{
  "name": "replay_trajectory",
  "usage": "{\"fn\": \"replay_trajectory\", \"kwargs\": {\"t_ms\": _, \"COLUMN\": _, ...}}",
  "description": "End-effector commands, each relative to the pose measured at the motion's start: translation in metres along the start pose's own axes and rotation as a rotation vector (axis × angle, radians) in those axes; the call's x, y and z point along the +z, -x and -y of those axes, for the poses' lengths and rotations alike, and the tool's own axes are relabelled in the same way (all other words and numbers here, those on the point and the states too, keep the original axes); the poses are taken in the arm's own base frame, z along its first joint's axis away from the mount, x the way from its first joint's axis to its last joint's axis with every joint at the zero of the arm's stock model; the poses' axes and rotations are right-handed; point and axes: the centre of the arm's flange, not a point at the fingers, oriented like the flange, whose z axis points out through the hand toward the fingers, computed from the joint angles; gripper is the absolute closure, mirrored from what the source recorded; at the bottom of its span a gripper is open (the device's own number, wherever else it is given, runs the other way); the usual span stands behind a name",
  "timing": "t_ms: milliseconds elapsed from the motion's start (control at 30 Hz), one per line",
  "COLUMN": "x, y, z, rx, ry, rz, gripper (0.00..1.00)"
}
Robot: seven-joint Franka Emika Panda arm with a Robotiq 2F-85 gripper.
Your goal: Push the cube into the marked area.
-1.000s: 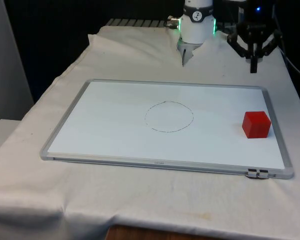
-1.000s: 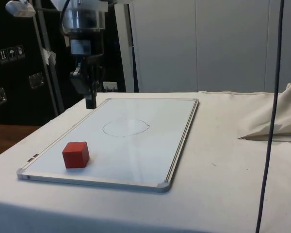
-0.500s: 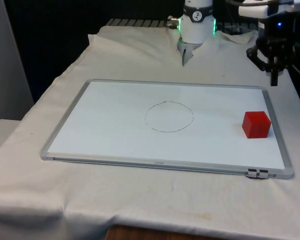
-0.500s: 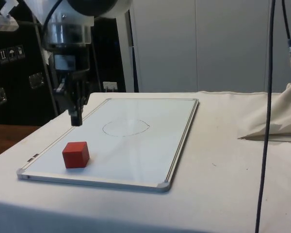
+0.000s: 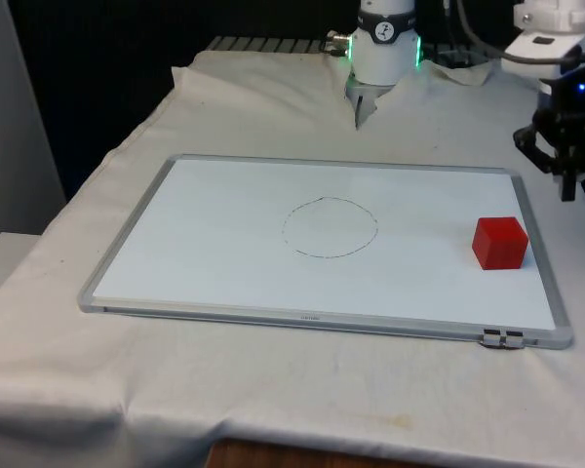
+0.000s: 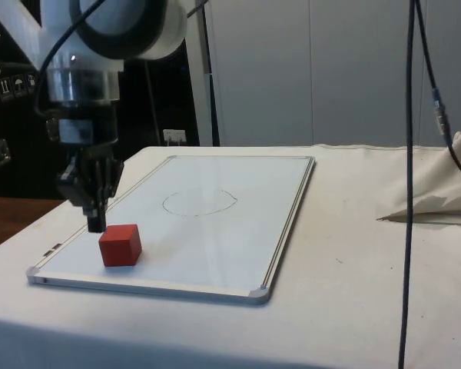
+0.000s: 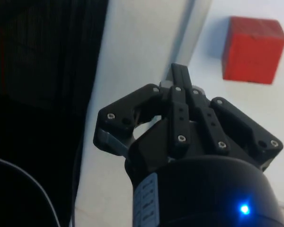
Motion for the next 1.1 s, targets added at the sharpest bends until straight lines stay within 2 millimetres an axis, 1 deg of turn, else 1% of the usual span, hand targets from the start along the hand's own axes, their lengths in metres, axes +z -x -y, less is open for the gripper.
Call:
{"fn": "replay_trajectory", "kwargs": {"t_ms": 0, "x": 0.003, "y": -0.002, "z": 0.002, "rx": -0.001, "ry": -0.001, "rz": 0.0, "gripper": 1.0}}
{"fn": "replay_trajectory", "kwargs": {"t_ms": 100, "x": 0.017, "y": -0.008, "z": 0.015, "rx": 0.001, "ry": -0.003, "rz": -0.001, "gripper": 1.0}}
{"fn": "replay_trajectory", "kwargs": {"t_ms": 200, "x": 0.026, "y": -0.011, "z": 0.02, "rx": 0.001, "ry": 0.0, "rz": 0.0, "gripper": 1.0}}
{"fn": "replay_trajectory", "kwargs": {"t_ms": 300, "x": 0.033, "y": -0.013, "z": 0.019, "rx": -0.002, "ry": 0.012, "rz": 0.003, "gripper": 1.0}}
{"fn": "replay_trajectory", "kwargs": {"t_ms": 333, "x": 0.031, "y": -0.012, "z": 0.021, "rx": -0.005, "ry": 0.004, "rz": 0.01, "gripper": 1.0}}
{"fn": "replay_trajectory", "kwargs": {"t_ms": 400, "x": 0.039, "y": -0.013, "z": 0.019, "rx": -0.005, "ry": 0.026, "rz": 0.008, "gripper": 1.0}}
{"fn": "replay_trajectory", "kwargs": {"t_ms": 600, "x": 0.049, "y": -0.014, "z": 0.017, "rx": -0.011, "ry": 0.062, "rz": 0.014, "gripper": 1.0}}
{"fn": "replay_trajectory", "kwargs": {"t_ms": 633, "x": 0.048, "y": -0.013, "z": 0.017, "rx": -0.014, "ry": 0.053, "rz": 0.019, "gripper": 1.0}}
{"fn": "replay_trajectory", "kwargs": {"t_ms": 867, "x": 0.055, "y": -0.019, "z": 0.014, "rx": -0.012, "ry": 0.105, "rz": 0.006, "gripper": 1.0}}
{"fn": "replay_trajectory", "kwargs": {"t_ms": 900, "x": 0.054, "y": -0.017, "z": 0.015, "rx": -0.016, "ry": 0.088, "rz": 0.01, "gripper": 1.0}}
{"fn": "replay_trajectory", "kwargs": {"t_ms": 933, "x": 0.057, "y": -0.021, "z": 0.012, "rx": -0.013, "ry": 0.118, "rz": 0.003, "gripper": 1.0}}
{"fn": "replay_trajectory", "kwargs": {"t_ms": 1067, "x": 0.057, "y": -0.022, "z": 0.01, "rx": -0.017, "ry": 0.145, "rz": 0.002, "gripper": 1.0}}
